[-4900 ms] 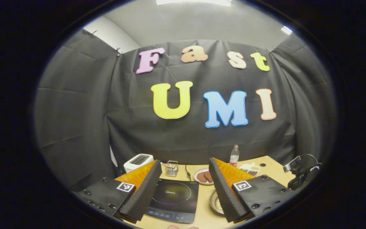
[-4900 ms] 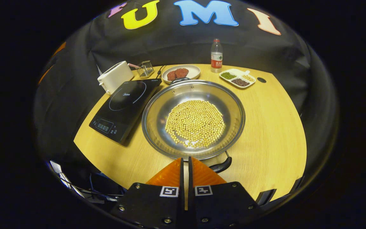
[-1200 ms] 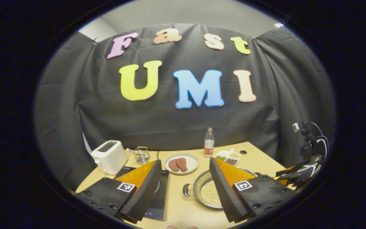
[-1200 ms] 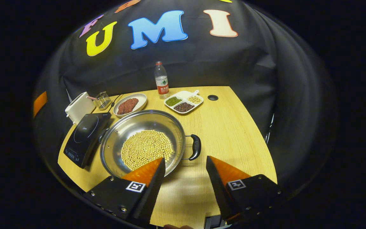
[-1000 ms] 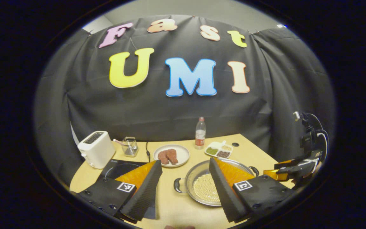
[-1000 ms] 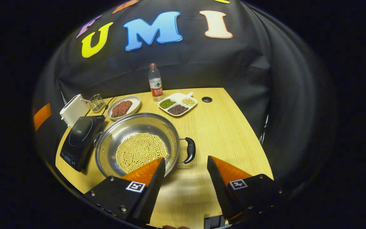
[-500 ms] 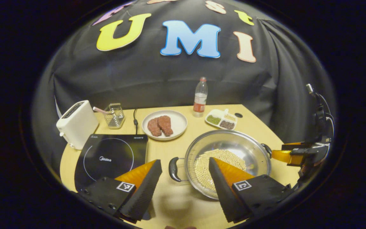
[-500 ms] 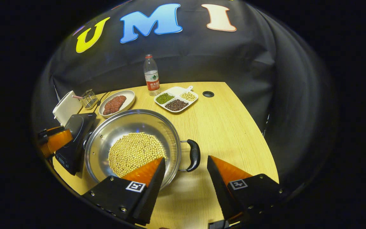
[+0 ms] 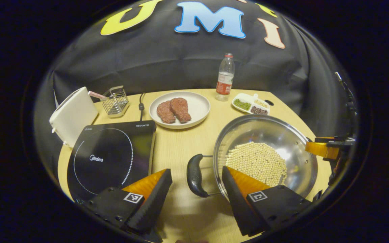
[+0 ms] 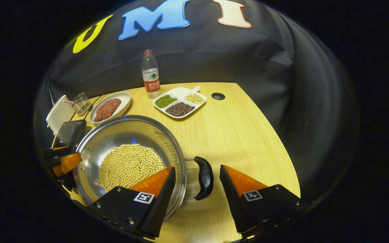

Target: First push the handle of the pot to place it horizontally, then grasp the pot with both hands and set it on the induction cooktop.

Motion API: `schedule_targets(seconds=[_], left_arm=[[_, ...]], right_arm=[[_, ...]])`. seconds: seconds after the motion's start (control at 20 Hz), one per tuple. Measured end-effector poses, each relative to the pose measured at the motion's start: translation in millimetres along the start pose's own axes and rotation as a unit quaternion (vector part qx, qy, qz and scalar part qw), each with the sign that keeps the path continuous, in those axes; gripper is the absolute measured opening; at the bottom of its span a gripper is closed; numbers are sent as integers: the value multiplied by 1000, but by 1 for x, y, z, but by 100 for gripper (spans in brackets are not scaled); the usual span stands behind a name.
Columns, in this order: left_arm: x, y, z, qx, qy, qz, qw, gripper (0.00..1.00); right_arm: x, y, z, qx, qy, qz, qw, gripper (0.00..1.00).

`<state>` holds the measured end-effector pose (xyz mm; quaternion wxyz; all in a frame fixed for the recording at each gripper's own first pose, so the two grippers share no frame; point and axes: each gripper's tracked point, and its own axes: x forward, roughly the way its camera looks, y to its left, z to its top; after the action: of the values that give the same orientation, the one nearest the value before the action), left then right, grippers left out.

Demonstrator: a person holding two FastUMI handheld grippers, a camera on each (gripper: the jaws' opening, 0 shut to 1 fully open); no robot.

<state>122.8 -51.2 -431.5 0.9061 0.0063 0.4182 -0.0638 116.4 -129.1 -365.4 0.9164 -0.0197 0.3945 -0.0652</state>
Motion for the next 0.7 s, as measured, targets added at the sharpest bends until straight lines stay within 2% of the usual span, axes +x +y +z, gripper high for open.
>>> schedule_targets(seconds=[0.05, 0.15, 0.35, 0.45, 0.5, 0.55, 0.6, 0.65, 0.7], left_arm=[[4, 0, 0, 2, 1, 1, 1000, 98], [11, -2, 1, 6, 3, 1, 1000, 95], [22, -5, -2, 21, 11, 4, 1000, 97], [27, -6, -7, 18, 17, 6, 1000, 96], [29, -8, -6, 14, 17, 1, 1000, 92], [31, -12, -6, 11, 17, -3, 1000, 92], [32, -13, -5, 17, 16, -3, 1000, 84], [33, -11, -5, 27, 17, 2, 999, 71], [34, -12, -4, 31, 16, 7, 999, 74]], right_arm=[[3, 0, -3, 2, 3, 0, 1000, 79], [10, -1, -9, 6, 12, -2, 1000, 80], [22, 6, -15, 15, 22, 15, 1000, 75], [25, 6, -15, 11, 19, 14, 1000, 66], [25, 7, -15, 10, 18, 13, 1000, 61], [25, 7, -16, 9, 16, 14, 1000, 66], [26, 7, -15, 11, 16, 15, 1000, 64], [24, 8, -16, 8, 16, 17, 1000, 64], [26, 8, -19, 8, 16, 17, 1000, 58]])
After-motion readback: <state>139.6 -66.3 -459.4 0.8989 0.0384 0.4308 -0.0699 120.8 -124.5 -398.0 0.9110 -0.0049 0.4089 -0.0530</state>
